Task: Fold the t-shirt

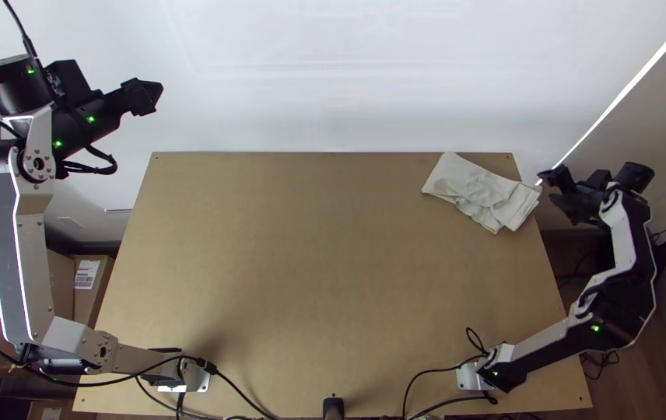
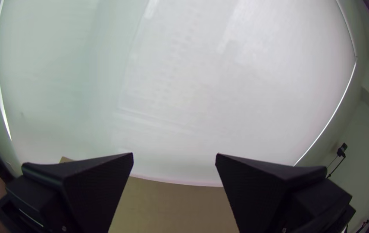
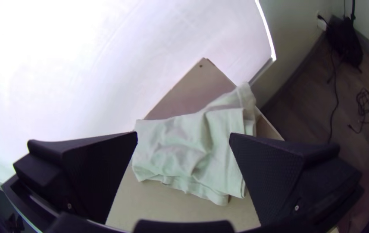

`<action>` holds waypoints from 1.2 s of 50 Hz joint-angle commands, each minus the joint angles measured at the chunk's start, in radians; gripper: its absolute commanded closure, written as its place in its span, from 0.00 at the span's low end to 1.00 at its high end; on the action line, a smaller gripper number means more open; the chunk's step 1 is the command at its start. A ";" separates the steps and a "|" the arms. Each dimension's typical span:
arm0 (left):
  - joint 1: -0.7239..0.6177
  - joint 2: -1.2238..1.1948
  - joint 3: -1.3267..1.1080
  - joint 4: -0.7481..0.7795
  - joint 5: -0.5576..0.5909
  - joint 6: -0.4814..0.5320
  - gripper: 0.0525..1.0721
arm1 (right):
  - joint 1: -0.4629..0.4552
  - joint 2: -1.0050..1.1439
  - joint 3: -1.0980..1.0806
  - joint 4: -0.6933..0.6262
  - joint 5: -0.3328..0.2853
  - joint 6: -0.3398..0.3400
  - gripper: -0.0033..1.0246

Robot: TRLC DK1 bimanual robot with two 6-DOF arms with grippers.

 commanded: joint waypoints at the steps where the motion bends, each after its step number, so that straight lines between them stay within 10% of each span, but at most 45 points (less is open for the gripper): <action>1: 0.020 -0.047 -0.001 0.012 0.000 -0.016 0.04 | 0.045 -0.037 -0.025 0.016 0.012 -0.021 0.04; 22: 0.160 -0.144 -0.016 -0.016 -0.001 -0.014 0.04 | 0.103 0.261 0.191 0.007 0.022 0.019 0.04; 39: 0.264 -0.241 -0.114 -0.017 -0.001 0.019 0.04 | 0.114 0.408 0.354 -0.025 0.190 0.009 0.04; 60: 0.281 -0.449 -0.480 0.259 0.000 0.038 0.04 | 0.120 -0.126 0.131 -0.030 0.198 -0.138 0.04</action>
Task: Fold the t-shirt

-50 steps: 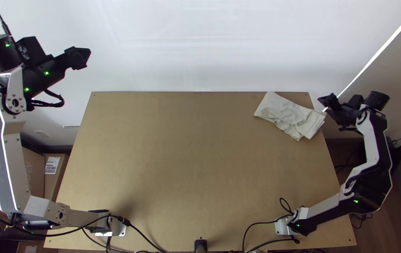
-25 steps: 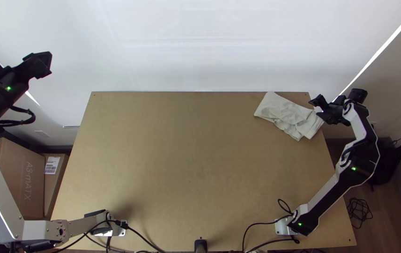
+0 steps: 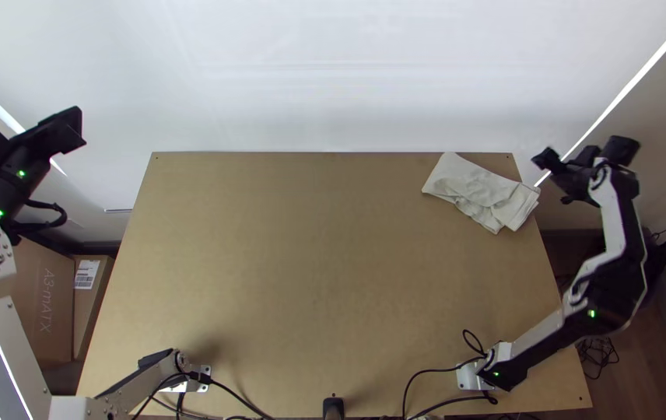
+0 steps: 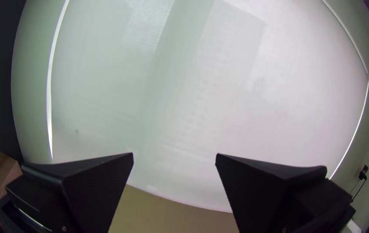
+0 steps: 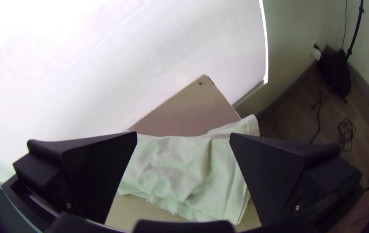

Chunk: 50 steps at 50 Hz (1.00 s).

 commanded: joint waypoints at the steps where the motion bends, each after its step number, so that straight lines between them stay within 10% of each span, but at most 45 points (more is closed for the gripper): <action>1: -0.001 -0.100 -0.115 0.074 0.000 0.015 0.04 | 0.016 -0.226 -0.059 0.021 0.001 -0.056 0.04; 39: 0.068 -0.994 -1.115 0.728 -0.135 0.110 0.04 | 0.156 -1.288 -0.506 -0.191 0.051 -0.131 0.04; 50: 0.081 -1.168 -1.296 0.711 -0.136 0.099 0.04 | 0.118 -1.779 -0.915 0.159 0.081 -0.131 0.04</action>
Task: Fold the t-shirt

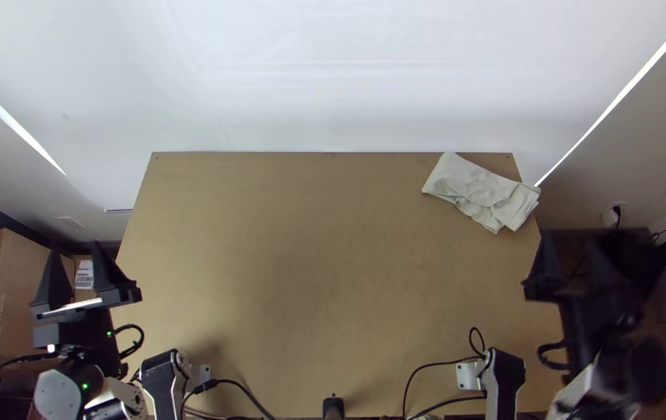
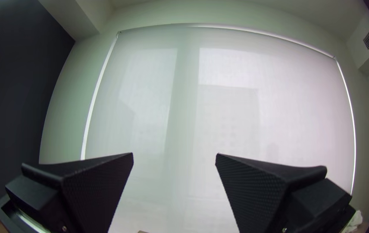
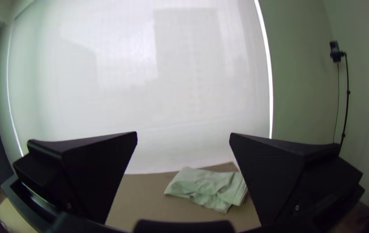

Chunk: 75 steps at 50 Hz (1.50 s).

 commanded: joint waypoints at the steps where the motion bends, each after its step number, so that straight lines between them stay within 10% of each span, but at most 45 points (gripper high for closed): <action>1: 0.015 -0.046 -0.058 -0.041 -0.005 0.001 0.04 | 0.000 -0.243 -0.183 0.130 0.004 -0.011 0.04; 34: 0.032 -0.046 -0.486 -0.050 -0.025 0.055 0.04 | 0.012 -0.243 -0.807 0.372 0.046 0.081 0.04; 75: 0.052 -0.043 -0.558 0.021 -0.040 0.066 0.04 | 0.035 -0.239 -0.814 0.352 0.092 0.073 0.04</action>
